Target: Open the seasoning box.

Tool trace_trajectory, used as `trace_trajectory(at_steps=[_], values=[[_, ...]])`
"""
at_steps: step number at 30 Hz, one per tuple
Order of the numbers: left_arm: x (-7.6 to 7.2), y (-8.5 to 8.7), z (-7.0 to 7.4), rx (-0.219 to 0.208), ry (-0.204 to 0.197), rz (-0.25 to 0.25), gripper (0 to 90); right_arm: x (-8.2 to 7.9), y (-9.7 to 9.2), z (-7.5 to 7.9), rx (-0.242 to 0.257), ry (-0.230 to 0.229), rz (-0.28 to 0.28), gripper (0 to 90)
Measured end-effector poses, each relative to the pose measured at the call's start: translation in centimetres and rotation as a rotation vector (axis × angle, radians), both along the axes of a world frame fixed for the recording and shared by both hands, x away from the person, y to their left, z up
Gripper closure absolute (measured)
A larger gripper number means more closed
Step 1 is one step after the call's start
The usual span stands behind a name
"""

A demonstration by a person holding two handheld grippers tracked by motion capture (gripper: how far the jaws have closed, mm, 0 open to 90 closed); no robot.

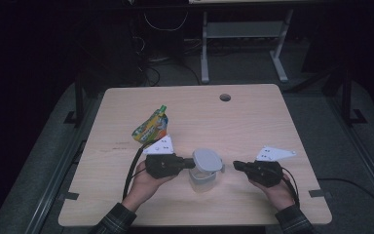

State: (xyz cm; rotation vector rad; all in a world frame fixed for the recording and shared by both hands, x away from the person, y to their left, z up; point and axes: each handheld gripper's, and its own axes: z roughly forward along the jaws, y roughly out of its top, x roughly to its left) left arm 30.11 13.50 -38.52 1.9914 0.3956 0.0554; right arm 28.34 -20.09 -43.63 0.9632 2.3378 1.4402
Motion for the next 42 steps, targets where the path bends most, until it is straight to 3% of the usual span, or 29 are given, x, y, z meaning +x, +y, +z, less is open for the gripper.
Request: trace_trajectory(at_steps=[11, 42], values=[[0.5, -0.6, 1.0, -0.019, -0.002, -0.008, 90.0, 0.0, -0.3, -0.5, -0.016, 0.011, -0.008, 89.8], [1.9, -3.6, 2.0, -0.04, -0.008, -0.047, 90.0, -0.2, -0.4, -1.3, -0.049, 0.011, -0.015, 89.7]])
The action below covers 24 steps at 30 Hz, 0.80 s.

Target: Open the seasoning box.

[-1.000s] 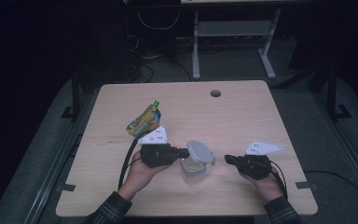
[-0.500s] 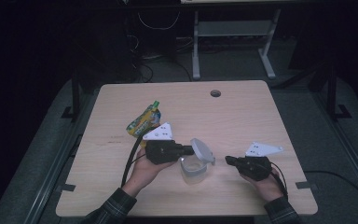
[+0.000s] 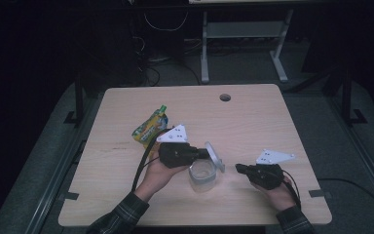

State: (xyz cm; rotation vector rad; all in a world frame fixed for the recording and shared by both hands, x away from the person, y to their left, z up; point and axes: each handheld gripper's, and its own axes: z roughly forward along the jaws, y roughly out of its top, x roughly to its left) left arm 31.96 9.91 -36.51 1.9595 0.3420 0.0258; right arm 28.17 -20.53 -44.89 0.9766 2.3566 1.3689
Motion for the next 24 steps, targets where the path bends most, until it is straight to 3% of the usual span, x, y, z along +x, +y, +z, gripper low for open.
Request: trace_trajectory(at_steps=[13, 24], values=[[0.5, -1.2, 0.0, 0.003, -0.002, -0.016, 90.0, 0.0, -0.1, -0.1, -0.002, 0.003, 0.001, 89.7], [0.5, -0.1, 0.0, 0.013, 0.016, 0.005, 89.0, 0.0, -0.3, -0.2, 0.005, 0.009, -0.013, 87.6]])
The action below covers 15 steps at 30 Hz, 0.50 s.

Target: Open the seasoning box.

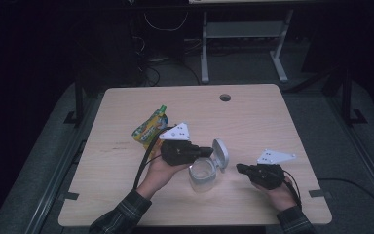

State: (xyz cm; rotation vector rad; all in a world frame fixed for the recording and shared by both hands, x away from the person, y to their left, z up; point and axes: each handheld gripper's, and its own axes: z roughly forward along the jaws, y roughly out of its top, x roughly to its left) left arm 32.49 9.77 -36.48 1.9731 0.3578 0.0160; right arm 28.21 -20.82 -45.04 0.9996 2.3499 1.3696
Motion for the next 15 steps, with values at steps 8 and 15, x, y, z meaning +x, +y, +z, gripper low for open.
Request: trace_trajectory(at_steps=[8, 15], values=[[-0.2, 1.7, 0.0, 0.018, 0.031, 0.041, 77.6, 0.1, -0.2, -0.2, 0.0, 0.002, -0.017, 73.3], [-0.8, 3.4, -0.5, 0.064, 0.039, 0.085, 67.1, 0.2, -0.3, -0.4, -0.008, 0.0, -0.037, 62.3]])
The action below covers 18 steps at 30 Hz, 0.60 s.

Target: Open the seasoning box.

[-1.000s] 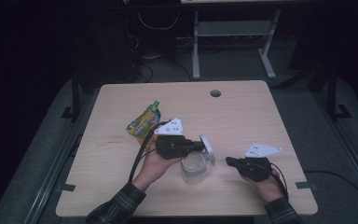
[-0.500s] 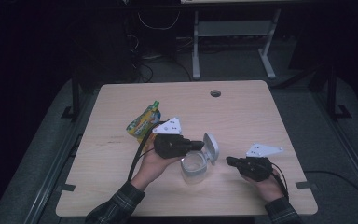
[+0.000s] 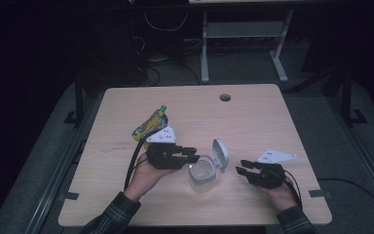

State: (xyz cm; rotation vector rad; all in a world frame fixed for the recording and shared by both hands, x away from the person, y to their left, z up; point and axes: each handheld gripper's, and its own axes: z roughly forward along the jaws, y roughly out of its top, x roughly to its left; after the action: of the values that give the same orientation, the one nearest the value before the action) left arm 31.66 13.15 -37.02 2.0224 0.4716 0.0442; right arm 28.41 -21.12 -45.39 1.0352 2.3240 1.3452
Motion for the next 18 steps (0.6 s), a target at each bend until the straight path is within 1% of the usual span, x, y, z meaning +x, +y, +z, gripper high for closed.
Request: trace_trajectory(at_steps=[1, 2, 3, 4, 5, 6, 7, 8, 10, 13, 18], values=[[0.0, 0.0, 0.0, 0.0, 0.0, 0.0, 65.9, 0.0, 0.0, 0.0, -0.003, 0.0, -0.002, 61.7], [-0.1, 0.5, -0.2, 0.011, 0.01, 0.01, 64.6, 0.0, 0.0, 0.0, -0.007, 0.003, -0.002, 61.3], [-0.1, 0.5, -0.2, 0.011, 0.01, 0.01, 63.0, 0.0, 0.0, 0.0, -0.007, 0.003, -0.002, 61.3], [-0.3, 1.1, -0.4, 0.01, 0.021, 0.022, 61.7, 0.0, 0.1, -0.1, -0.012, 0.005, -0.004, 59.5], [-0.3, 1.1, -0.4, 0.01, 0.021, 0.022, 61.0, 0.0, 0.1, -0.1, -0.012, 0.005, -0.004, 59.5], [-0.5, 1.6, -0.5, 0.017, 0.028, 0.032, 60.0, 0.0, 0.1, -0.1, -0.013, 0.008, -0.005, 58.4], [-0.5, 1.6, -0.5, 0.017, 0.028, 0.032, 59.6, 0.0, 0.1, -0.1, -0.013, 0.008, -0.005, 58.4], [-0.7, 2.0, -0.6, 0.017, 0.032, 0.039, 59.6, 0.0, 0.1, -0.2, -0.014, 0.005, -0.004, 57.5], [-0.9, 2.7, -0.8, 0.023, 0.033, 0.052, 57.9, 0.1, 0.1, -0.2, -0.017, -0.001, -0.012, 54.9], [-1.1, 3.2, -0.9, 0.023, 0.037, 0.061, 56.9, 0.2, 0.1, -0.3, -0.021, -0.002, -0.015, 53.7], [-1.8, 4.6, -0.9, 0.027, 0.03, 0.088, 55.5, 0.1, 0.2, -0.3, -0.027, -0.007, -0.021, 49.3]])
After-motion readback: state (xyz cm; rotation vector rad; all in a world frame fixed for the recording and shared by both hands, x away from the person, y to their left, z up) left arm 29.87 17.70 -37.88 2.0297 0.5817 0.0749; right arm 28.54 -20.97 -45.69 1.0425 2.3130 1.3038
